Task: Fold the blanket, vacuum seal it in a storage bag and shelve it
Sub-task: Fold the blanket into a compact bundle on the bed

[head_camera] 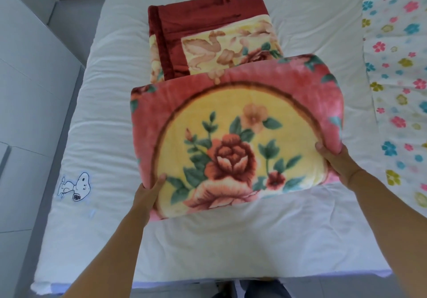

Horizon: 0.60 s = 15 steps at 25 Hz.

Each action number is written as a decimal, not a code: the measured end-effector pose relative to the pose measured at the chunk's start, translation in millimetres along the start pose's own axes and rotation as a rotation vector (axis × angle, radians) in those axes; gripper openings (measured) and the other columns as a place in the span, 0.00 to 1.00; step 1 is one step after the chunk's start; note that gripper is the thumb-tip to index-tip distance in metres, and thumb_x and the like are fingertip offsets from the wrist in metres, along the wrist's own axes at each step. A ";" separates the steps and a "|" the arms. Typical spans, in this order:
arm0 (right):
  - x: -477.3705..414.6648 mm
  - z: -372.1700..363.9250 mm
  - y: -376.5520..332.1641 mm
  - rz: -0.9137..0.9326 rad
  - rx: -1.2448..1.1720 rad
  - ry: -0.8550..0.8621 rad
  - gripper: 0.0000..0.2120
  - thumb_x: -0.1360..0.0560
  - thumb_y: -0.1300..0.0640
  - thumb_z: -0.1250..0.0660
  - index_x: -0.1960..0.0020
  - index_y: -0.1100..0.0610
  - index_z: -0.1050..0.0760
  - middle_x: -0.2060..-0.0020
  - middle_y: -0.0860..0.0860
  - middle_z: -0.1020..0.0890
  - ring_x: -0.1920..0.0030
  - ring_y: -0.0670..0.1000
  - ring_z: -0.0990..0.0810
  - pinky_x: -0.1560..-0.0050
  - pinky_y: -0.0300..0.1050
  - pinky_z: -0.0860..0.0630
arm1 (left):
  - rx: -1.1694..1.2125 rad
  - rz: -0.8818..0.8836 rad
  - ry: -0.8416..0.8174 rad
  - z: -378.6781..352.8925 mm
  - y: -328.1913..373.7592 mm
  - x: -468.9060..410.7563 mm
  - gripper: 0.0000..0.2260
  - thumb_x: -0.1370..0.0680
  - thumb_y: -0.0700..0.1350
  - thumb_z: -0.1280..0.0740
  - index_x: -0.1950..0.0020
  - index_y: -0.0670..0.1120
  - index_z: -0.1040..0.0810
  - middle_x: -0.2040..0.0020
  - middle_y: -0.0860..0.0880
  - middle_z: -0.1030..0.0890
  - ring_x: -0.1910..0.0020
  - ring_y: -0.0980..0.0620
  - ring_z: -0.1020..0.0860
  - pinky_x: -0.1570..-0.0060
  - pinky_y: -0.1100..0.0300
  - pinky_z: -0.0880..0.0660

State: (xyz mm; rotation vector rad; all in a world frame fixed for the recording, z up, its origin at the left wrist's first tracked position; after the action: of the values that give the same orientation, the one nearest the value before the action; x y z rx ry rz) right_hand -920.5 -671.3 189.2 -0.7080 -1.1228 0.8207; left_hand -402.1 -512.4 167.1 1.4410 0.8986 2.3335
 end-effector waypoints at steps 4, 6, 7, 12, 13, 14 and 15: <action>16.3 -4.9 -8.8 0.026 0.036 -0.139 0.57 0.58 0.29 0.22 0.36 0.57 0.28 0.42 0.55 0.20 0.43 0.56 0.21 0.41 0.50 0.25 | -0.072 -0.068 -0.162 3.0 -6.5 2.2 0.45 0.47 0.66 0.22 0.36 0.46 0.26 0.46 0.50 0.18 0.47 0.50 0.21 0.49 0.57 0.26; 29.7 -7.9 -0.9 -0.031 0.059 -0.243 0.57 0.59 0.33 0.19 0.35 0.57 0.29 0.43 0.54 0.19 0.44 0.55 0.20 0.49 0.51 0.19 | -0.114 -0.072 -0.204 3.0 -13.7 5.6 0.48 0.50 0.64 0.20 0.35 0.46 0.27 0.45 0.50 0.18 0.45 0.49 0.21 0.45 0.55 0.26; 35.8 -7.2 4.5 -0.054 0.089 -0.277 0.58 0.60 0.34 0.19 0.35 0.57 0.28 0.45 0.54 0.18 0.45 0.55 0.19 0.52 0.50 0.18 | -0.106 -0.069 -0.220 1.0 -16.8 8.3 0.45 0.47 0.62 0.19 0.35 0.45 0.26 0.45 0.49 0.18 0.44 0.48 0.21 0.45 0.55 0.26; 58.8 9.6 15.5 -0.083 0.118 -0.060 0.37 0.39 0.44 0.20 0.39 0.63 0.26 0.45 0.61 0.19 0.48 0.56 0.22 0.46 0.47 0.27 | 0.006 -0.087 -0.158 0.4 -21.7 31.1 0.30 0.35 0.50 0.23 0.37 0.40 0.25 0.46 0.46 0.19 0.47 0.46 0.21 0.50 0.56 0.26; 62.2 12.4 14.9 -0.067 0.096 -0.011 0.31 0.33 0.47 0.24 0.37 0.65 0.26 0.44 0.61 0.20 0.48 0.56 0.23 0.46 0.46 0.29 | 0.010 -0.103 -0.134 2.6 -19.6 38.5 0.28 0.33 0.50 0.23 0.38 0.40 0.25 0.46 0.45 0.19 0.47 0.46 0.22 0.50 0.56 0.26; 65.9 14.8 14.1 -0.052 0.087 0.014 0.29 0.30 0.48 0.26 0.37 0.66 0.27 0.45 0.60 0.20 0.48 0.56 0.24 0.46 0.46 0.30 | 0.011 -0.124 -0.106 5.8 -18.6 45.4 0.26 0.31 0.51 0.24 0.38 0.40 0.25 0.46 0.45 0.19 0.48 0.45 0.22 0.51 0.56 0.26; 70.3 16.2 11.2 -0.040 0.101 0.022 0.29 0.29 0.48 0.28 0.37 0.67 0.27 0.48 0.59 0.20 0.48 0.56 0.24 0.47 0.45 0.30 | 0.020 -0.145 -0.076 9.2 -17.0 53.5 0.25 0.31 0.52 0.25 0.39 0.40 0.25 0.46 0.44 0.19 0.48 0.45 0.22 0.52 0.56 0.26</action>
State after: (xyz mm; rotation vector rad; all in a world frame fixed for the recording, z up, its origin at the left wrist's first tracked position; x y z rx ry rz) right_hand -923.2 -604.4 218.5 -0.6070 -1.0648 0.8281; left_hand -421.3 -468.5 197.8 1.4120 0.9733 2.1566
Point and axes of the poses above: each hand's wrist, its own x-axis away from the middle knuckle, its own z-axis out of the back of the hand, y = z × x, the point moved 7 cm from there along -x, towards the middle knuckle
